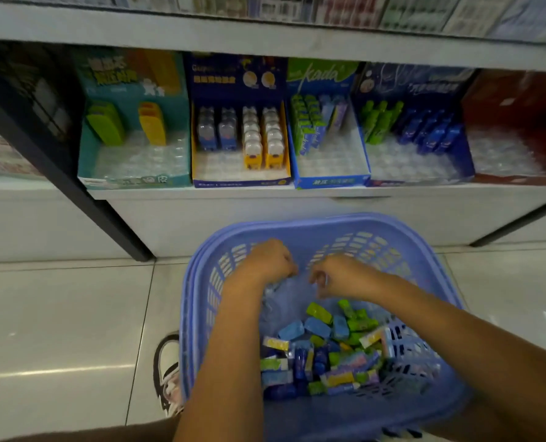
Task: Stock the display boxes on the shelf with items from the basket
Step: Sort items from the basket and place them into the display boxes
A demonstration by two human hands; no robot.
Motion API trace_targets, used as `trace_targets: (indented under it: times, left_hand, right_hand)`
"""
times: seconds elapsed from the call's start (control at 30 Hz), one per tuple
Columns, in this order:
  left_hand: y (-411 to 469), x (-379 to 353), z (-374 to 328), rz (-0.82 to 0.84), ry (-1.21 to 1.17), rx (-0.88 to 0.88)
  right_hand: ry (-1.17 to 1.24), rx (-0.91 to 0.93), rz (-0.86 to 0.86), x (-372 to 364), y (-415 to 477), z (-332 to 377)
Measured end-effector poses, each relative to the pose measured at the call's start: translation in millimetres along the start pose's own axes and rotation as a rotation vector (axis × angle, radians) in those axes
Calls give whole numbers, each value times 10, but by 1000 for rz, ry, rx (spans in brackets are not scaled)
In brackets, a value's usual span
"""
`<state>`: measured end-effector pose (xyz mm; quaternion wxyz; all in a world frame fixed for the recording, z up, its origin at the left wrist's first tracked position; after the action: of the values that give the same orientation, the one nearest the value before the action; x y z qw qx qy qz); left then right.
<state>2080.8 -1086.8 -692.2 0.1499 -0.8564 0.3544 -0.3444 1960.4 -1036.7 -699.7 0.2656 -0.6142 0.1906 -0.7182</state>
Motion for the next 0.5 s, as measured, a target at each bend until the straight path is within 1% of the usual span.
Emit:
trace_targets:
  times: [0.03, 0.07, 0.13, 0.2, 0.27, 0.4, 0.5]
  left_hand:
    - [32, -253, 122, 116, 58, 60]
    - [44, -496, 247, 220, 119, 108]
    - [29, -935, 510, 401, 228, 174]
    - [-7, -1251, 721, 520, 304, 200]
    - [-7, -1411, 827, 542, 318, 223]
    - [96, -1503, 867, 472, 288, 199]
    - [134, -1589, 945, 463, 289, 209]
  right_hand:
    - [10, -17, 146, -286, 7, -64]
    - [20, -20, 241, -522, 20, -115]
    - [-18, -1, 342, -859, 80, -197]
    - [-115, 42, 398, -1075, 139, -267]
    - [-187, 75, 435, -1215, 183, -341]
    - [-111, 122, 399, -1370, 224, -367]
    - [-137, 92, 393, -1478, 268, -338]
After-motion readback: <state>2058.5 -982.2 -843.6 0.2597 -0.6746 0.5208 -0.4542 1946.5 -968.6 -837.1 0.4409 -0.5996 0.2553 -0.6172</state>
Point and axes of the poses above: each hand's wrist, its own y-axis towards the middle knuckle, its own x-axis out of the back of the hand, z = x × y, the point moved 6 cm from there along y, towards the middle knuckle, and after that the axes turned 10 degrees about -y, right-handed, at the moved point
